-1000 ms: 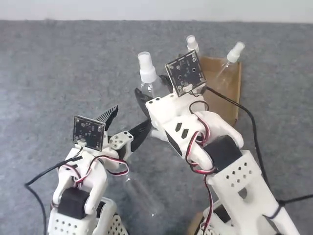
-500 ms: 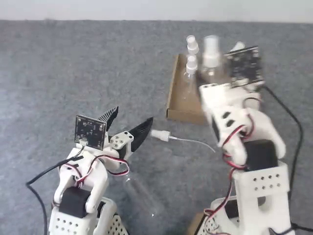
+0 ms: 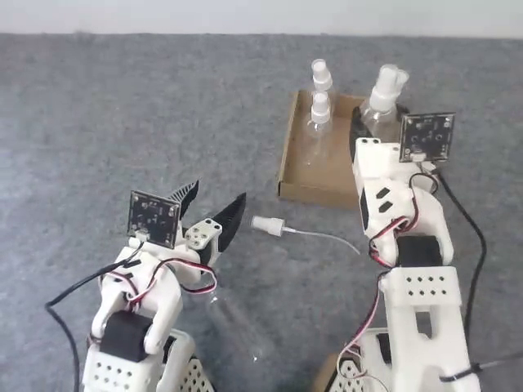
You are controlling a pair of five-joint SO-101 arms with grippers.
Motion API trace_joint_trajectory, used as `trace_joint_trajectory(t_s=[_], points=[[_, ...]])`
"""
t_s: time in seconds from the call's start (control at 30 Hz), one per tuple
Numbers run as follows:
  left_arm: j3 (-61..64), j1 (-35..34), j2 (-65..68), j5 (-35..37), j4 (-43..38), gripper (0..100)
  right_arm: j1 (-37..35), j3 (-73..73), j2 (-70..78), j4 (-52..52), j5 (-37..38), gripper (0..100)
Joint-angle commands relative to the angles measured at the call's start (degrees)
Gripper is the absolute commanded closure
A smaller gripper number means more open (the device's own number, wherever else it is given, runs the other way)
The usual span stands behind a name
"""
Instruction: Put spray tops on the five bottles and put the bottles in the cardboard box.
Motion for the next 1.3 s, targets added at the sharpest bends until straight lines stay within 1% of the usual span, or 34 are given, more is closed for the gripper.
trace_joint_trajectory(t_s=[0.0, 0.13, 0.33, 0.47, 0.7, 0.77, 0.97, 1.13, 1.27], points=[[0.6, -0.1, -0.8, -0.1, -0.4, 76, 0.9, 0.5, 1.2, -5.0, -1.3, 99.3], [0.7, -0.1, -0.8, -0.1, -0.4, 76, 1.1, 0.6, 6.5, -6.4, -1.5, 99.3], [0.7, -0.1, -0.8, -0.1, -0.3, 76, 1.4, 0.7, 14.8, -15.0, -1.2, 99.3], [0.8, 0.0, -0.8, -0.1, -0.2, 76, 3.7, 0.8, 20.2, -19.7, -1.4, 99.3], [0.8, 0.0, -0.8, -0.1, -0.2, 76, 6.4, 8.1, 25.8, -34.8, -1.3, 99.3], [0.8, 0.0, -0.8, -0.1, -0.3, 76, 6.4, 9.5, 26.1, -37.1, -1.3, 99.3], [0.8, 0.0, -0.8, -0.1, -0.3, 76, 5.9, 9.1, 27.5, -38.2, -1.5, 99.3], [0.8, 0.0, -0.8, -0.1, -0.1, 76, 5.8, 5.4, 33.6, -38.3, -1.6, 99.3], [0.8, 0.0, -0.8, -0.1, -0.1, 76, 5.8, 4.6, 38.5, -44.4, -1.6, 99.3]])
